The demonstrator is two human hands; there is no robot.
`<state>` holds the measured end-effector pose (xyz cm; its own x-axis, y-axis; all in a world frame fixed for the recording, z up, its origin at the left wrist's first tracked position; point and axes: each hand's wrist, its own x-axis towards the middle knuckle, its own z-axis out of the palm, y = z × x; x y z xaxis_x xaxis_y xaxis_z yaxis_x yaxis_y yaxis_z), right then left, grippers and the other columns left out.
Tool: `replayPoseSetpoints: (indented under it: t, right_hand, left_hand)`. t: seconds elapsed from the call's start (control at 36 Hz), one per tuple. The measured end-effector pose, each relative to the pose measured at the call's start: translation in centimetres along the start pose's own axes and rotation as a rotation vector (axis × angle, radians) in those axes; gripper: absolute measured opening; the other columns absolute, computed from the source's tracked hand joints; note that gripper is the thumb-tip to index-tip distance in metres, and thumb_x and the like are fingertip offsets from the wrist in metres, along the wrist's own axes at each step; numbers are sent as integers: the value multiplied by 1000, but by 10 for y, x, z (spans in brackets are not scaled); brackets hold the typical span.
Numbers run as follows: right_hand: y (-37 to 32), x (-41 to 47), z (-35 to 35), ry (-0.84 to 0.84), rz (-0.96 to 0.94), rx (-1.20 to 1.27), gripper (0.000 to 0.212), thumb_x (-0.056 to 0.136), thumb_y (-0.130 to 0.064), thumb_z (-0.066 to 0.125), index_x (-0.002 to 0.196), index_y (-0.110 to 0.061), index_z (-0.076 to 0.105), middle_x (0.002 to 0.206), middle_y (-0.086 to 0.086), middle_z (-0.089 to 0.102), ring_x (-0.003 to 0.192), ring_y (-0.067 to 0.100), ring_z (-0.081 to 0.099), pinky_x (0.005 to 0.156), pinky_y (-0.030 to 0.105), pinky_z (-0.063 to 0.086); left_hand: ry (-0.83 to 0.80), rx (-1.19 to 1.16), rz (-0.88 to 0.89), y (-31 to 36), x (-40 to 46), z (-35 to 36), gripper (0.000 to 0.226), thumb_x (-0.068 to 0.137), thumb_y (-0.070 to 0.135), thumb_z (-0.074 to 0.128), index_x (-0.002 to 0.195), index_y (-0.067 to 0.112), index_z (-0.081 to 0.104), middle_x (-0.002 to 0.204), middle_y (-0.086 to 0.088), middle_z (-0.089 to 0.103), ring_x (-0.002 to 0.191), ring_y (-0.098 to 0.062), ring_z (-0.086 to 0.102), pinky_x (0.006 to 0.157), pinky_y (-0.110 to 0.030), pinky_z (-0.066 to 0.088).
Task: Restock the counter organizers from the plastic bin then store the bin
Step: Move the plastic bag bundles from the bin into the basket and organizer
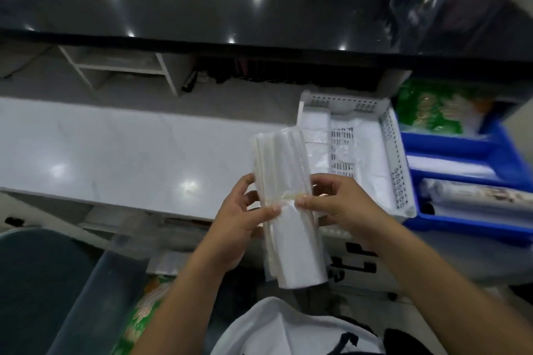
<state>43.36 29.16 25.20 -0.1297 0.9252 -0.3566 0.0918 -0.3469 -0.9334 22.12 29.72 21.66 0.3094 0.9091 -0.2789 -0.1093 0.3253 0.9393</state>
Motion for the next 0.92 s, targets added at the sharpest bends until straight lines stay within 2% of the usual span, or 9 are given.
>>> replayPoseSetpoints:
  t: [0.14,0.25,0.36,0.44,0.5,0.61,0.69,0.81,0.92]
  right_hand:
    - [2,-24,-79,18,-3,-4,47,71,-20,87,112,-36,70,103,9,72,92,25,72,76,45,61]
    - [12,-48,-145,-1,19,-55,49,71,-17,87,113,-36,68,101,10,71,83,16,70,67,32,54]
    - [24,-65,-200,4,-13,-98,49,73,-11,85,115,-28,67,104,9,71,93,23,69,81,35,58]
    - [30,-67,-238,-3,-49,-124,51,75,-8,83,120,-22,64,110,12,69,99,27,67,87,37,57]
    - [32,-65,-259,-14,-51,-73,50,74,-5,82,118,-21,65,108,12,70,97,24,69,87,42,58]
    - [33,-59,-289,-94,-23,1,45,72,-12,85,109,-32,68,108,7,71,97,23,71,79,40,61]
    - [33,-55,-303,-152,-21,-3,45,73,-14,85,109,-35,67,108,-1,73,99,16,71,82,42,61]
    - [29,-48,-320,-86,-67,-39,48,71,-12,85,111,-33,67,108,-3,74,100,12,70,86,37,59]
    - [21,-44,-336,22,-156,-124,46,71,-13,85,107,-35,67,102,-7,72,93,9,70,72,26,59]
  left_hand:
    - [-43,-81,8,0,28,73,59,79,12,78,128,36,57,125,-5,70,110,-29,69,75,-42,59]
    - [-24,-137,4,0,49,133,61,78,10,74,132,31,53,127,-8,68,111,-32,68,73,-42,60]
    - [-24,-142,39,-5,71,186,61,79,7,72,132,31,53,128,-8,67,115,-32,66,87,-56,56]
    - [-30,-152,36,-9,87,220,66,78,8,74,135,31,51,130,-7,66,115,-30,66,85,-52,58]
    - [-35,-159,28,-11,96,239,70,79,7,73,139,31,47,131,-6,65,115,-29,66,84,-49,58]
    - [-44,-150,43,-9,107,264,69,81,5,71,140,30,45,132,-6,65,114,-27,67,86,-52,56]
    - [-58,-123,50,-1,113,278,70,81,5,71,140,30,45,131,-5,65,115,-28,67,85,-52,59]
    - [-54,-82,70,11,125,296,69,79,5,73,139,29,47,125,-5,68,111,-26,69,77,-45,59]
    - [-101,-35,99,27,139,307,61,81,4,72,135,23,51,124,-10,68,113,-28,68,85,-45,58]
